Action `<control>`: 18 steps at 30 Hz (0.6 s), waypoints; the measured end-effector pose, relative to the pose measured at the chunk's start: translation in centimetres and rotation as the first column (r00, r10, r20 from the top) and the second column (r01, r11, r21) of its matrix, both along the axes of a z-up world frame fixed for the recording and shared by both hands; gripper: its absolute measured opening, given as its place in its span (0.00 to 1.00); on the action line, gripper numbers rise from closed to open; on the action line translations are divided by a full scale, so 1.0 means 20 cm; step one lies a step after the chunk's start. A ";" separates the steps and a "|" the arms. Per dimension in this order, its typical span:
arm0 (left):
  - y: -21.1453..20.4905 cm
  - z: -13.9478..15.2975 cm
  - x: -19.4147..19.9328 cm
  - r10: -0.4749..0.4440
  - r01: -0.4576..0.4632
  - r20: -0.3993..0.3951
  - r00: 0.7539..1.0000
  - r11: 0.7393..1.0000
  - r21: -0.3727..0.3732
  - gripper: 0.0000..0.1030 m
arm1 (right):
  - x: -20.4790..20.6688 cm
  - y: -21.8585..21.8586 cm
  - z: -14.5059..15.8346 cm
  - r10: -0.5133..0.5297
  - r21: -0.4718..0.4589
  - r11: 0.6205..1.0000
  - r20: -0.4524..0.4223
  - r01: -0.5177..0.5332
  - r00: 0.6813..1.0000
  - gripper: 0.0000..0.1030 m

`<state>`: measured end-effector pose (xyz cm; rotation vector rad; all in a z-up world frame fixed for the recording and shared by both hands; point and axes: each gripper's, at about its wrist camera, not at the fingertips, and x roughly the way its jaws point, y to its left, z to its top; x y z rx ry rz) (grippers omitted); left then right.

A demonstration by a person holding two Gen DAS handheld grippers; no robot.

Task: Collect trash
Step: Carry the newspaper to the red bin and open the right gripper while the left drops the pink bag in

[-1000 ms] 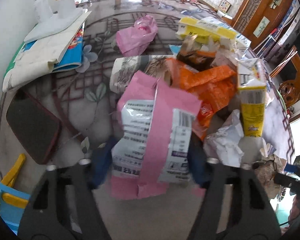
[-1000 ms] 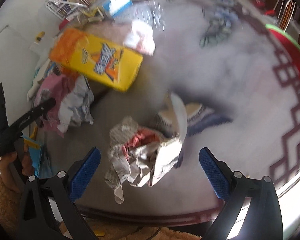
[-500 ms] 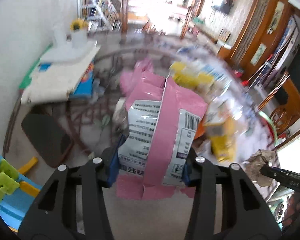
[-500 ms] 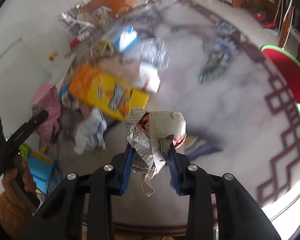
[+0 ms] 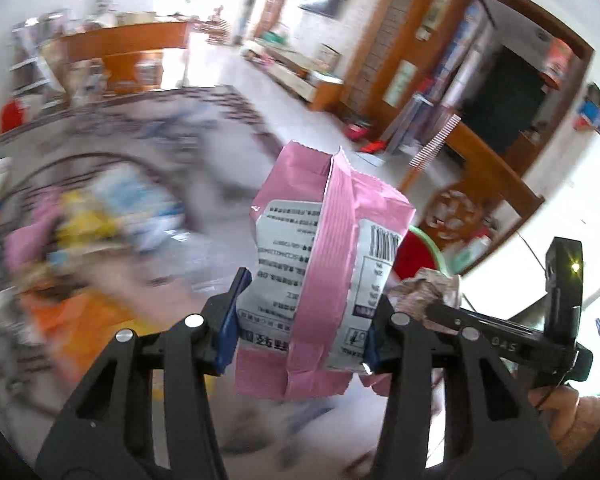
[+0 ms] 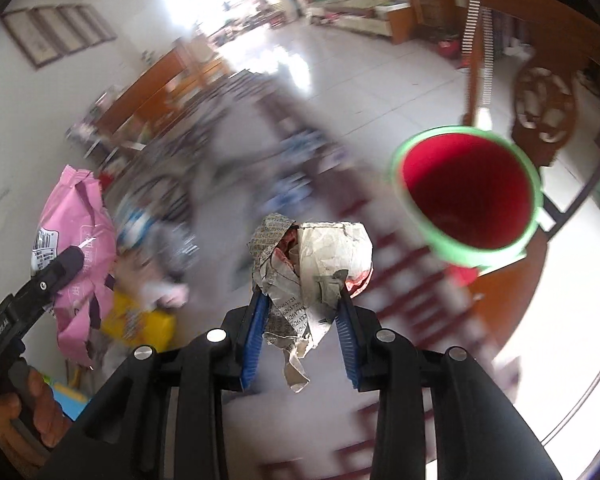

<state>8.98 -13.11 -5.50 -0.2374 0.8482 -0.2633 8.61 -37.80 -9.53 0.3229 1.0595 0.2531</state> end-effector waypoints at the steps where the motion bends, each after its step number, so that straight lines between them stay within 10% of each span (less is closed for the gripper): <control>1: -0.09 -0.01 0.05 -0.023 0.023 -0.009 1.000 1.000 -0.007 0.45 | 0.04 -0.09 0.00 -0.024 -0.002 1.000 0.001 0.024 1.000 0.31; 13: -0.98 -0.23 0.56 -0.230 0.229 -0.096 0.968 0.973 -0.013 0.46 | 0.36 -0.75 -0.12 -0.176 -0.020 0.984 -0.001 0.176 0.984 0.35; 18: -1.13 -0.27 0.63 -0.235 0.235 -0.119 0.965 0.972 -0.009 0.69 | 0.43 -0.89 -0.18 -0.211 -0.023 0.977 -0.019 0.211 0.977 0.61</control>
